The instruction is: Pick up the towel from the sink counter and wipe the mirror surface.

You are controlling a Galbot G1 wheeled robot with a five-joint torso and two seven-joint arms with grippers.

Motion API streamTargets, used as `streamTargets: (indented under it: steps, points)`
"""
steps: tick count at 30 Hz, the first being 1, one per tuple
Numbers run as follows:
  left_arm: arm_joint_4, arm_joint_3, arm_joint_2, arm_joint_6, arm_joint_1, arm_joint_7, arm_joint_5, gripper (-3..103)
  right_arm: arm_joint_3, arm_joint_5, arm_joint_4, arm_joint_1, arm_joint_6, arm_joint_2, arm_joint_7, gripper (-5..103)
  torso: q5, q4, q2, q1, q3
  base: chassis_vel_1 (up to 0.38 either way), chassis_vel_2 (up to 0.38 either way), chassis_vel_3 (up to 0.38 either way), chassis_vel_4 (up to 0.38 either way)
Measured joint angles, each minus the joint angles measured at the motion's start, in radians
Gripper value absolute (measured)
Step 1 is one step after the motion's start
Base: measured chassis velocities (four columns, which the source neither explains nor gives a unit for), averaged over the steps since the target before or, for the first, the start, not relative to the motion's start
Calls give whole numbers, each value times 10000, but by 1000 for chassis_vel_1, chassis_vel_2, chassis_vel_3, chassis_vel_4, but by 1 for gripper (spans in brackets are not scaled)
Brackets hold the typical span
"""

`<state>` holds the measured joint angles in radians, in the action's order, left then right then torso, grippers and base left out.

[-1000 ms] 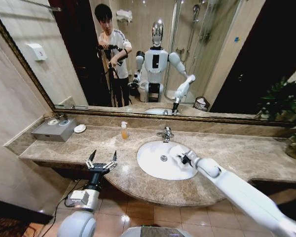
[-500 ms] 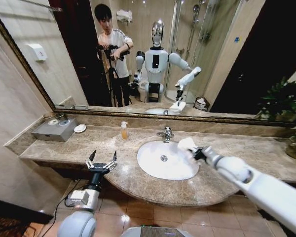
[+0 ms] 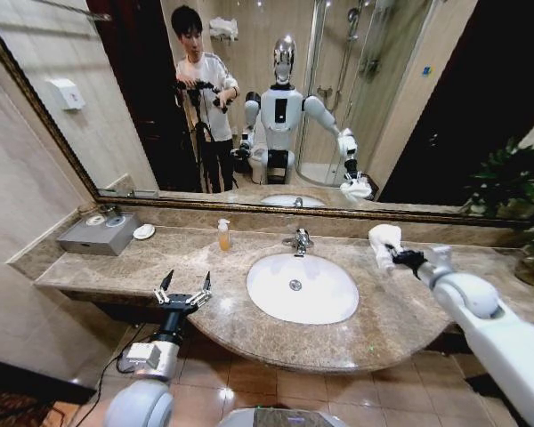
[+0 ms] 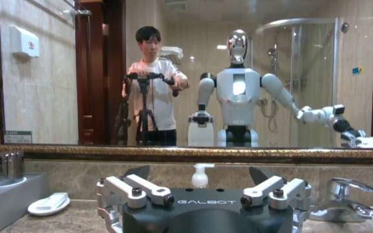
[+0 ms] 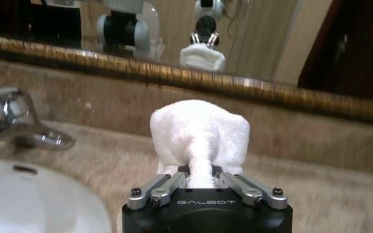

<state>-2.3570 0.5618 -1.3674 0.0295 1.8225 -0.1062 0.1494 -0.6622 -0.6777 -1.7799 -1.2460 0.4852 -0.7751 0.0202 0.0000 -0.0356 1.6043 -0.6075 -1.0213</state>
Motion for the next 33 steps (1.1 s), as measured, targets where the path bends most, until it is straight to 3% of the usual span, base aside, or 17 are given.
streamTargets:
  steps: [4,11,14,19,23,28,29,32,33]
  points:
    - [0,0,0,0,0,0,0,100,-97,515,193,-238,-399,-621,-407,13,-2,-3,0,0,0,0,0,0,0]
    - [0,0,0,0,0,0,0,100,-22,1536,361,-207,-26,-935,-660,10,-3,-5,0,0,0,0,0,0,0]
    - [0,0,1,0,0,1,0,100,95,1771,668,-24,68,-847,-868,25,-2,-3,0,0,0,0,0,0,0]
    - [0,0,0,0,0,0,0,100,204,1806,816,94,48,-773,-890,36,0,-4,0,-1,0,0,0,0,0]
    - [0,0,0,0,0,0,0,100,219,1856,791,64,-69,-743,-859,52,1,-4,0,-1,0,0,0,0,0]
    - [0,0,0,0,0,0,0,100,-500,1494,-442,-554,-329,-777,-519,74,-7,-5,0,-1,0,0,0,0,0]
    - [0,0,0,0,0,0,0,100,-500,1494,-442,-554,-329,-777,-519,74,-7,-5,0,-1,0,0,0,0,0]
    - [-1,0,0,0,0,1,0,100,-1101,1546,-1675,-1230,-1009,-1473,-493,90,-5,-2,0,0,0,0,0,0,0]
    - [-1,0,0,0,0,1,0,100,-1101,1546,-1675,-1230,-1009,-1473,-493,90,-5,-2,0,0,0,0,0,0,0]
